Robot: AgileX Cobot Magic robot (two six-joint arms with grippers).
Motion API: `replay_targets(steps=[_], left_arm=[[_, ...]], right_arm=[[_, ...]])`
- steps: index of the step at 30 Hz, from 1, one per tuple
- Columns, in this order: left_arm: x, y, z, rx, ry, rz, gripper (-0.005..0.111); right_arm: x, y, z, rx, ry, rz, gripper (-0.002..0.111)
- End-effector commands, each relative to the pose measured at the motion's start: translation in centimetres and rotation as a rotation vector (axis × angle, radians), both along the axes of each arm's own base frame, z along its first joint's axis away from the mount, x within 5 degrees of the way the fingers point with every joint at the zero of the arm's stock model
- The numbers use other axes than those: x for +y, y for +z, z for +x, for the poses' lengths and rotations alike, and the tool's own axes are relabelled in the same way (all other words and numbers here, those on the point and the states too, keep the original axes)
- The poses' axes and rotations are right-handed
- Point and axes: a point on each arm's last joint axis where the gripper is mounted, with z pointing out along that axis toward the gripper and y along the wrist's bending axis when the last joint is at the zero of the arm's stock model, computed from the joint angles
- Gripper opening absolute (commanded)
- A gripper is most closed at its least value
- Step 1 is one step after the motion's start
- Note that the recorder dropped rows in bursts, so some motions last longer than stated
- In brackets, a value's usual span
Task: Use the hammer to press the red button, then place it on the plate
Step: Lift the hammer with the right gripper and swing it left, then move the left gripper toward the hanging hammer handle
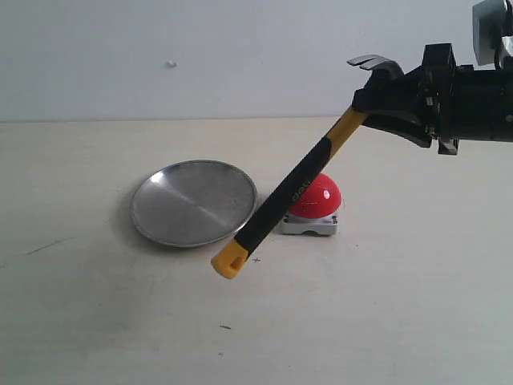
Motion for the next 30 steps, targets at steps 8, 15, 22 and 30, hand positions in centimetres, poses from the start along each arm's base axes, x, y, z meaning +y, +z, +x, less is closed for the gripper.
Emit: replay_targets(steps=[8, 15, 22, 30], left_arm=[[0.0, 0.0, 0.0, -0.008, -0.005, -0.001, 0.0], [0.0, 0.0, 0.0, -0.008, -0.005, -0.001, 0.0], [0.0, 0.0, 0.0, -0.008, -0.005, -0.001, 0.0], [-0.1, 0.3, 0.0, -0.038, -0.008, -0.006, 0.0]], right_arm=[[0.6, -0.2, -1.7, -0.046, 0.038, 0.095, 0.0], [0.6, -0.2, -1.8, -0.062, 0.041, 0.083, 0.0], [2.8, -0.2, -2.0, -0.083, 0.122, 0.07, 0.0], [5.7, -0.4, -2.5, -0.094, 0.214, 0.046, 0.0]])
